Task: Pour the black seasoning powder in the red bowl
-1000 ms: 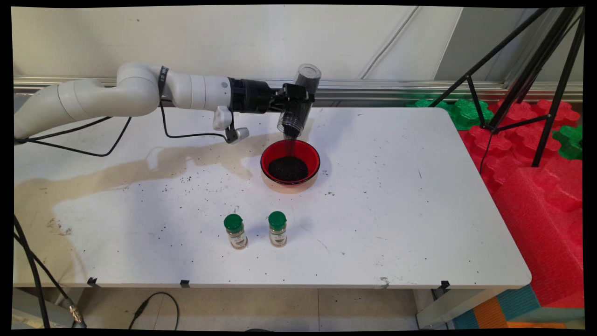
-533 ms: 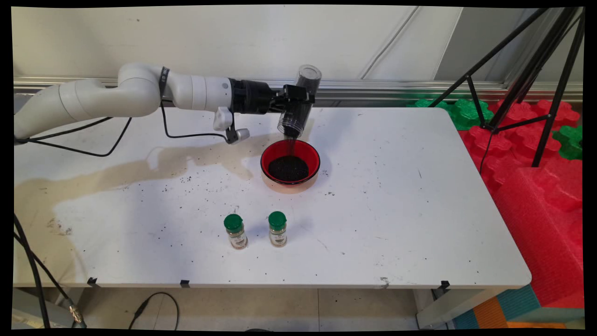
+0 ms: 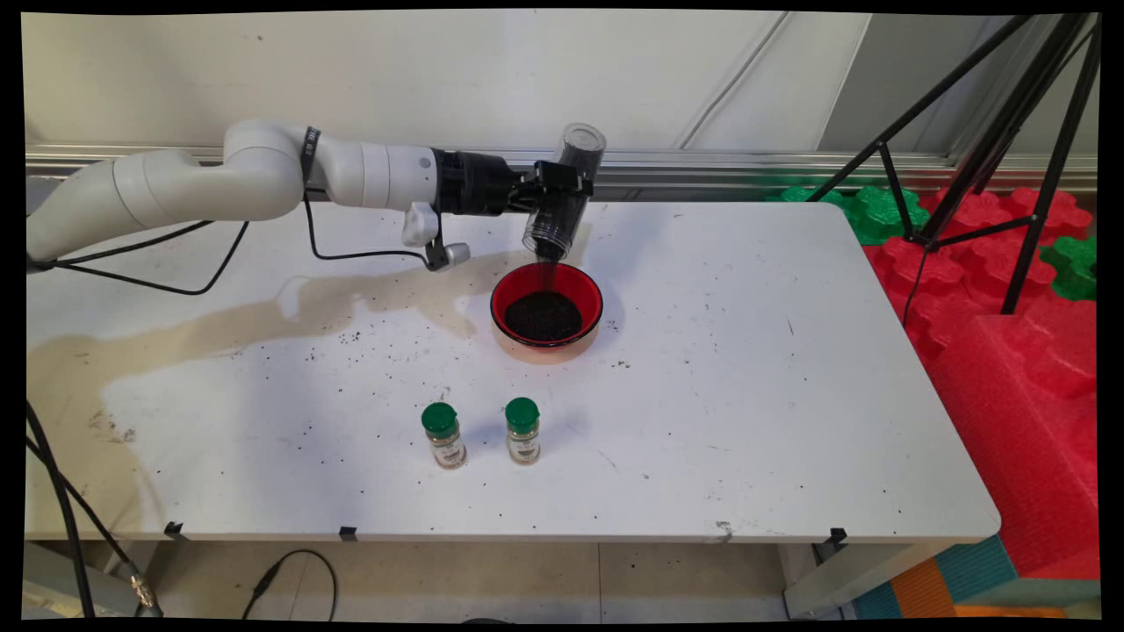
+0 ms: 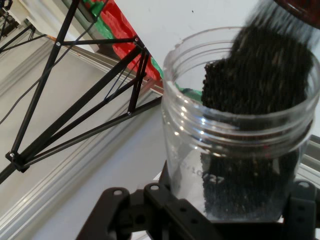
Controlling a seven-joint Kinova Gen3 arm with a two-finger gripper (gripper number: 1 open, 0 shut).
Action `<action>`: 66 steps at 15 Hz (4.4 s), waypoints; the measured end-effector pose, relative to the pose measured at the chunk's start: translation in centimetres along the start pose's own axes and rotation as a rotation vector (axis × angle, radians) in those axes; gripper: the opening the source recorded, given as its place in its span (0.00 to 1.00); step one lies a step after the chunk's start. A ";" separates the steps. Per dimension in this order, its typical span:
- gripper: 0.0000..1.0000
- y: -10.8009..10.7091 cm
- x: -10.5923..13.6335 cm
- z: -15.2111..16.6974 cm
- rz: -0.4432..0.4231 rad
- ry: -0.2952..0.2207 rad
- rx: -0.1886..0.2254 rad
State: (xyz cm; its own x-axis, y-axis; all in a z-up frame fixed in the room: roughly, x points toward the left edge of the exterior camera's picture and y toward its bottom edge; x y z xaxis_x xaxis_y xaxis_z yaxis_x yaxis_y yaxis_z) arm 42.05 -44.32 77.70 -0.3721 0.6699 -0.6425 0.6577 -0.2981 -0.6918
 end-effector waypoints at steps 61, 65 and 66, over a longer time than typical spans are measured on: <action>0.00 0.0 -3.7 -6.0 -1.698 0.128 -0.072; 0.00 -0.1 -4.1 -7.0 -1.846 0.146 -0.089; 0.00 -0.2 -4.2 -7.2 -1.879 0.150 -0.094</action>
State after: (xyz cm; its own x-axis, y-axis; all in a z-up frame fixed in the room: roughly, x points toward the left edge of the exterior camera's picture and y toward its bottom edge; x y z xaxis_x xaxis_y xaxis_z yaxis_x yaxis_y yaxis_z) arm 48.25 -42.18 82.90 -0.5039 0.0846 0.8596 -0.4504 0.8235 -0.3451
